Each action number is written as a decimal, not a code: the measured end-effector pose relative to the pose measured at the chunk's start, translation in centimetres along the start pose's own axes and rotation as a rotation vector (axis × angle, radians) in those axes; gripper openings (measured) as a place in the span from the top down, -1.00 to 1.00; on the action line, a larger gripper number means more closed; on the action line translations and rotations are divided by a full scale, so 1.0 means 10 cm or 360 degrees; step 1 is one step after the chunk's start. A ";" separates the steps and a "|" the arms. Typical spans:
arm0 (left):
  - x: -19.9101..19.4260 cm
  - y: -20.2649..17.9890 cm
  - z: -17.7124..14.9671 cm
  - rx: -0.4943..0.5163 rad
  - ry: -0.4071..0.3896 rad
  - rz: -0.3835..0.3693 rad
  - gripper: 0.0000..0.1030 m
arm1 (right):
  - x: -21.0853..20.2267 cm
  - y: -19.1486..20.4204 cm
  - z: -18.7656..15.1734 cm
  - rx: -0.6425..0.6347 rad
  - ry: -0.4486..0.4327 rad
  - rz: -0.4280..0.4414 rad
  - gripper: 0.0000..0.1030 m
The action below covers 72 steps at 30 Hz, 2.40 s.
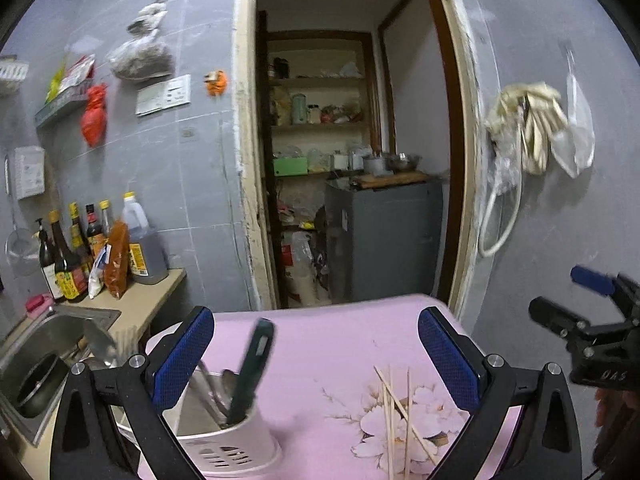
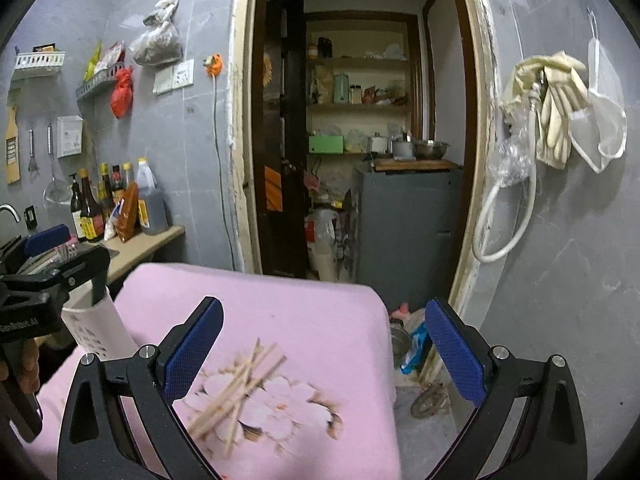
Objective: Organize utensils
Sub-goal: 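Move both grippers down to the wooden chopsticks on the table, then close the left gripper on a chopstick while the right gripper closes on another chopstick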
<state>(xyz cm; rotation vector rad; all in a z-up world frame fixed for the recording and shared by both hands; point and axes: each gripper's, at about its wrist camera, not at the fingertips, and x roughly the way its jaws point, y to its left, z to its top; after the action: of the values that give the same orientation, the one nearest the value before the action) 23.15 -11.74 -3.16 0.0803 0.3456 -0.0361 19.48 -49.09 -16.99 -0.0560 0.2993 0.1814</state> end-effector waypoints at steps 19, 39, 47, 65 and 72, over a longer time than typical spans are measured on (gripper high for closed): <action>0.71 -0.55 -0.23 0.0095 0.0311 -0.0191 -0.52 | 0.62 -0.44 -0.51 0.0176 0.0309 0.0107 -0.81; 1.67 -0.43 -0.91 -0.0084 0.1036 -0.0359 0.43 | 1.58 0.00 -1.02 0.0270 0.0829 0.0366 0.23; 1.79 -0.39 -0.97 -0.0140 0.1111 -0.0413 0.50 | 1.88 0.18 -1.04 0.0324 0.0919 0.0454 0.31; 1.91 -0.37 -0.97 -0.0165 0.1153 -0.0501 0.50 | 2.23 0.42 -1.08 0.0307 0.1081 0.0453 0.74; 1.96 -0.49 -0.93 -0.0039 0.1178 -0.0489 0.58 | 2.15 0.36 -1.11 0.0294 0.1125 0.0472 0.87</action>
<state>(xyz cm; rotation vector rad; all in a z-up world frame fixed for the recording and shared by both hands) 38.16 -16.30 -18.91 0.0120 1.0960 -0.3108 35.78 -42.78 -34.08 0.1127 1.0301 0.4272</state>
